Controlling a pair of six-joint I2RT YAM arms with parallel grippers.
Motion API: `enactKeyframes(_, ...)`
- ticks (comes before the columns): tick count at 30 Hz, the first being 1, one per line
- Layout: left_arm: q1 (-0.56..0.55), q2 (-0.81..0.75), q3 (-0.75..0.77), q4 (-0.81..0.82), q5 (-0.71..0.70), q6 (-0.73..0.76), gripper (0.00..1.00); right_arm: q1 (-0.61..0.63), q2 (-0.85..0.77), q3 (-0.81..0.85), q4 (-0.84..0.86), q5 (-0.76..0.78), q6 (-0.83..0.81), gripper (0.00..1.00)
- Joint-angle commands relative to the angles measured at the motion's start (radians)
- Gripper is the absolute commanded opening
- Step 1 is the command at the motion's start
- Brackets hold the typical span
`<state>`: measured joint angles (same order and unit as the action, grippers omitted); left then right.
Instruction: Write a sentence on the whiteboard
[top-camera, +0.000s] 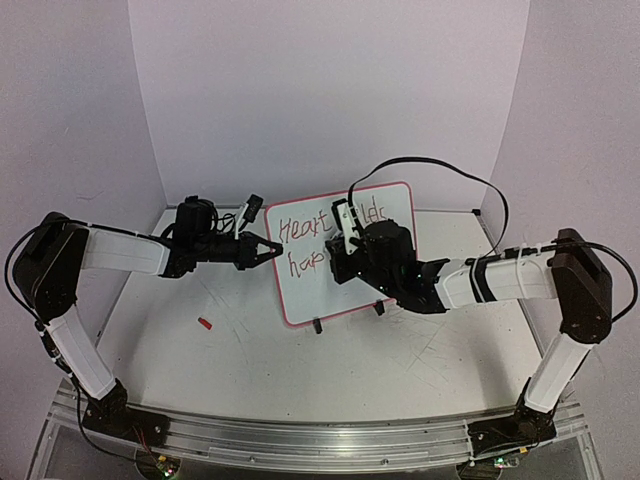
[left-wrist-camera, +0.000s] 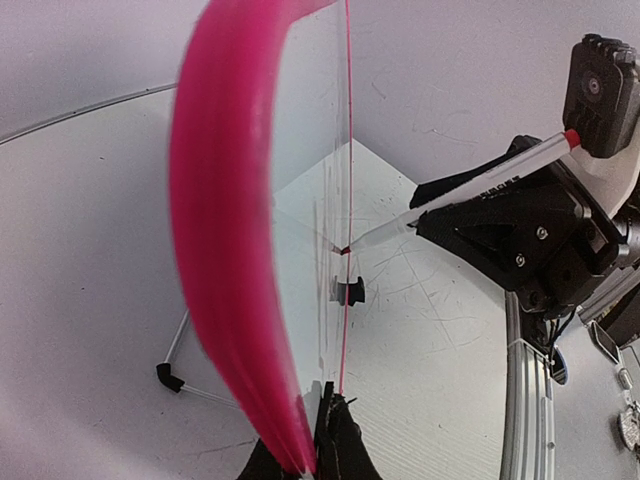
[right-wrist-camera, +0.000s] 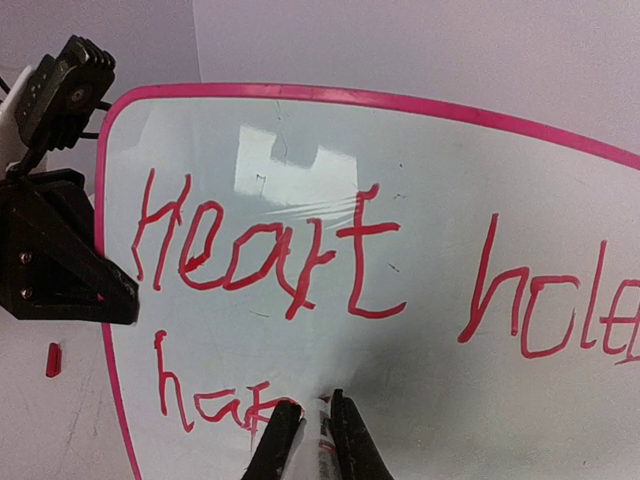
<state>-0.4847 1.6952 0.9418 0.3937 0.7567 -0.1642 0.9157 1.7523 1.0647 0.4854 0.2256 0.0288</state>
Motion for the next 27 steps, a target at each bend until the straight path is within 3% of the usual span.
enactKeyframes(1, 0.012, 0.008, 0.020, -0.044, -0.154, 0.135, 0.00, 0.010, 0.002, -0.025, -0.007, 0.030, 0.028, 0.00)
enactKeyframes(27, 0.011, -0.003, 0.012, -0.046, -0.158, 0.138, 0.00, 0.046, 0.038, -0.041, -0.013, 0.038, 0.102, 0.00)
